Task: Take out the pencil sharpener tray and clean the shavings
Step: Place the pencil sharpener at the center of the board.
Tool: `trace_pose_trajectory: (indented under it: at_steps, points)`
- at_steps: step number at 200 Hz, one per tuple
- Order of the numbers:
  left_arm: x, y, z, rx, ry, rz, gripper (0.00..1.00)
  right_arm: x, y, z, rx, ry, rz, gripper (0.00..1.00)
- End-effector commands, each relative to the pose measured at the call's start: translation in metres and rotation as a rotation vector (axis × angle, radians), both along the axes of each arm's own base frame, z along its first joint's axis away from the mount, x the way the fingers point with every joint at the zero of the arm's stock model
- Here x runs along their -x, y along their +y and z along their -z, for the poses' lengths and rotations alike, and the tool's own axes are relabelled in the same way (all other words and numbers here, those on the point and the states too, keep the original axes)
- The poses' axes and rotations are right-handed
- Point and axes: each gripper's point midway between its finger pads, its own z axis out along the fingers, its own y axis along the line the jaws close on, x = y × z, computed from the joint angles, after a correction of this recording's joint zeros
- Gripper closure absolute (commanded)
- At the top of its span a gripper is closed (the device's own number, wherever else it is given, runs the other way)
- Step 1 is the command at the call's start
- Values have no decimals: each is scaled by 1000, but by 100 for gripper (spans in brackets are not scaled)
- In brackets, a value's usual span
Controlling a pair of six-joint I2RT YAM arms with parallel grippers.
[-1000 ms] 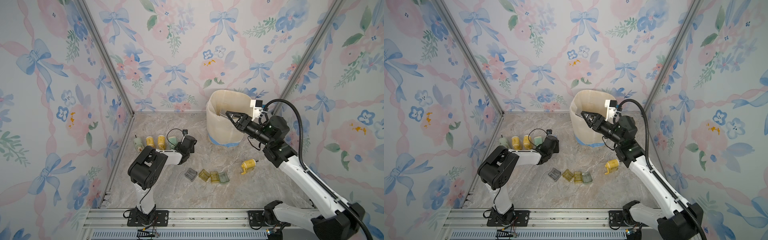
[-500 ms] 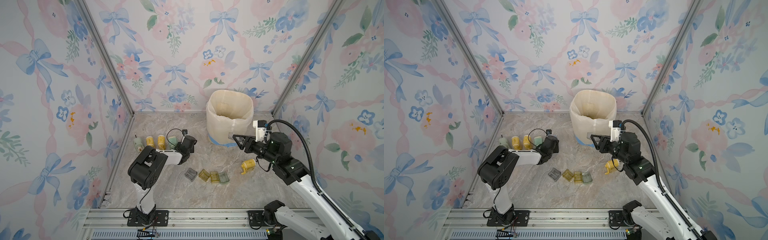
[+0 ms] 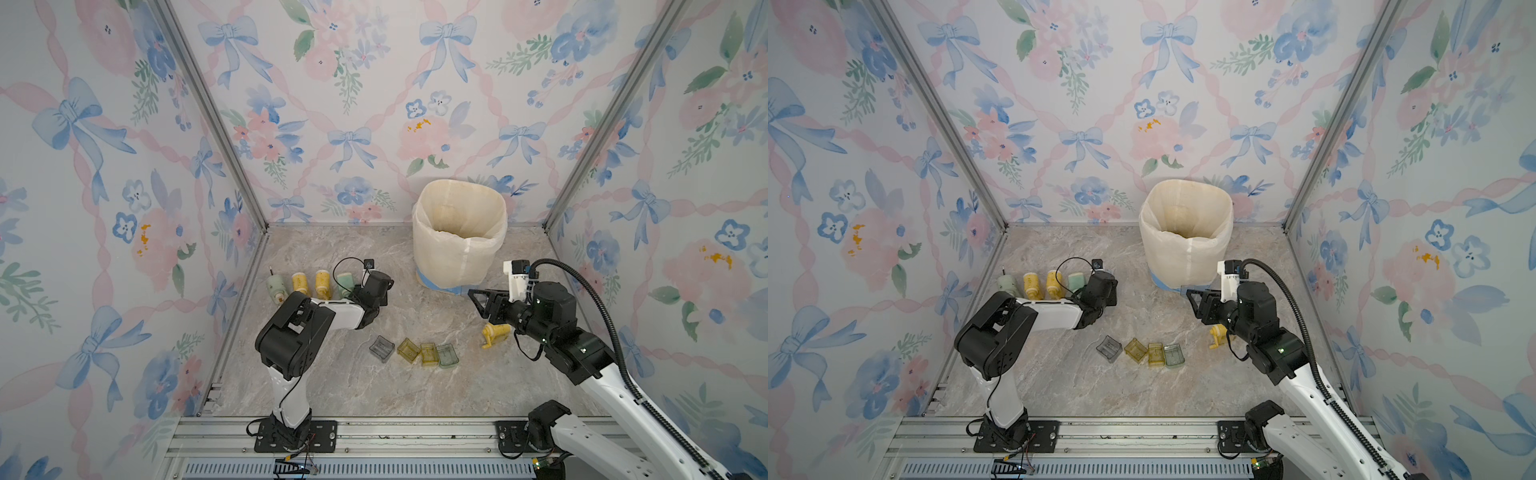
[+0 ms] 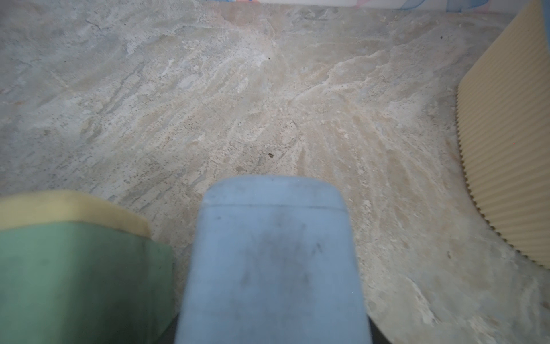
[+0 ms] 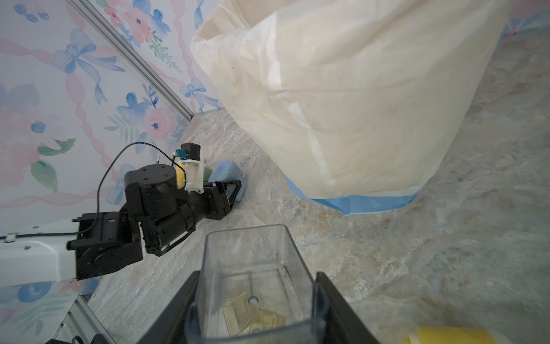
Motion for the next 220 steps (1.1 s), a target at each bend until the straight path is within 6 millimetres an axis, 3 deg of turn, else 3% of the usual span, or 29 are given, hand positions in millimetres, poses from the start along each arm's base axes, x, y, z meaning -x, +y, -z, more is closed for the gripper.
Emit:
trace_pose_trajectory:
  at_steps: [1,56,156,220]
  points:
    - [1,6,-17,6,-30,-21,48,4,-2,17,66,13,10,48]
    - [3,4,-19,12,-31,-14,41,8,3,53,115,43,28,48]
    - [6,1,-5,14,-2,-16,35,15,0,103,133,123,69,47]
    - [3,-2,-25,20,-45,-8,34,22,-6,143,170,172,120,48]
